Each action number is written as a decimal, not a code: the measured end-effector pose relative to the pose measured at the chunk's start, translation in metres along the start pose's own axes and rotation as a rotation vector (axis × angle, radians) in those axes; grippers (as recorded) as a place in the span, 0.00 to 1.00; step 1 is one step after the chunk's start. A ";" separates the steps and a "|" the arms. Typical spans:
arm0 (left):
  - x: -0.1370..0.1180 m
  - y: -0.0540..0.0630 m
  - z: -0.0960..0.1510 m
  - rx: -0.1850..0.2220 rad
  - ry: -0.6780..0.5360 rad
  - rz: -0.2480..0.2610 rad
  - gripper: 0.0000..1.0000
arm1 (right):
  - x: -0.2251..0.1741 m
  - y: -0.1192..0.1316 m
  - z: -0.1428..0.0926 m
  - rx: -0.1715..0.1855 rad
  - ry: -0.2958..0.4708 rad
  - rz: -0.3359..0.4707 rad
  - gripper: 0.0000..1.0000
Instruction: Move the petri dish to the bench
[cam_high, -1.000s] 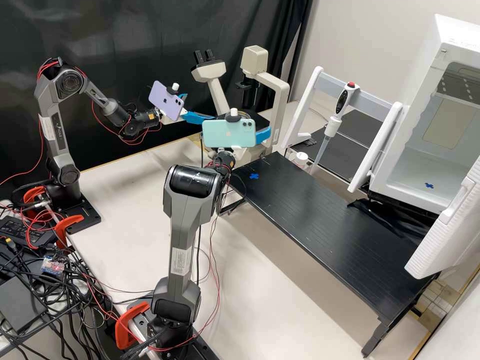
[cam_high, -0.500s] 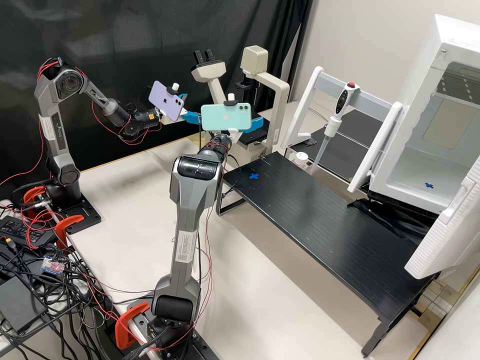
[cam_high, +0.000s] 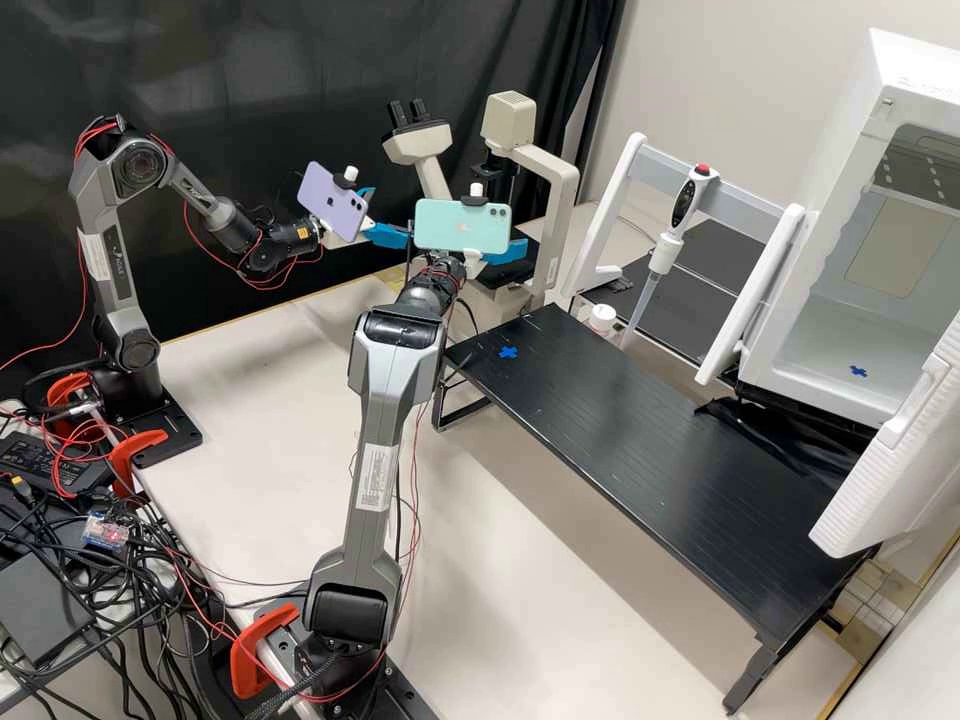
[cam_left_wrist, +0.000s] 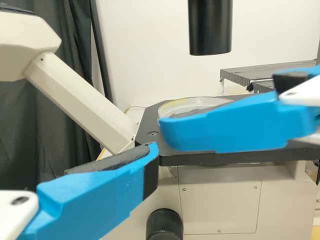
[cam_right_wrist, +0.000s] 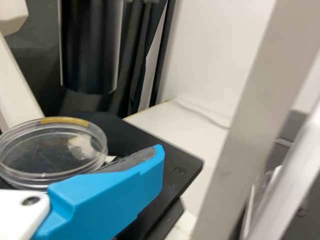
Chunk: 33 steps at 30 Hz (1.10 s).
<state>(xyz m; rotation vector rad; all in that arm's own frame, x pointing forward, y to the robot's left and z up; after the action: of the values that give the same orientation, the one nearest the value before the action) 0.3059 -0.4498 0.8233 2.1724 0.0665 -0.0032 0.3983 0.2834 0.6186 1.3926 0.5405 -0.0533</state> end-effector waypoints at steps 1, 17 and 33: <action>0.000 0.000 0.000 0.000 0.000 0.000 1.00 | 0.003 -0.002 -0.001 0.011 -0.005 -0.008 1.00; 0.000 0.000 0.000 0.000 0.000 0.000 1.00 | 0.022 -0.023 -0.003 0.063 -0.037 -0.032 0.00; 0.000 0.000 0.000 0.000 0.000 0.000 1.00 | 0.022 -0.031 0.006 0.084 -0.057 -0.063 1.00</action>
<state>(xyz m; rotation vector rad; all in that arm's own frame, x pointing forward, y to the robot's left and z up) 0.3059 -0.4498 0.8233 2.1724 0.0665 -0.0032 0.4081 0.2779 0.5818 1.4516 0.5391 -0.1679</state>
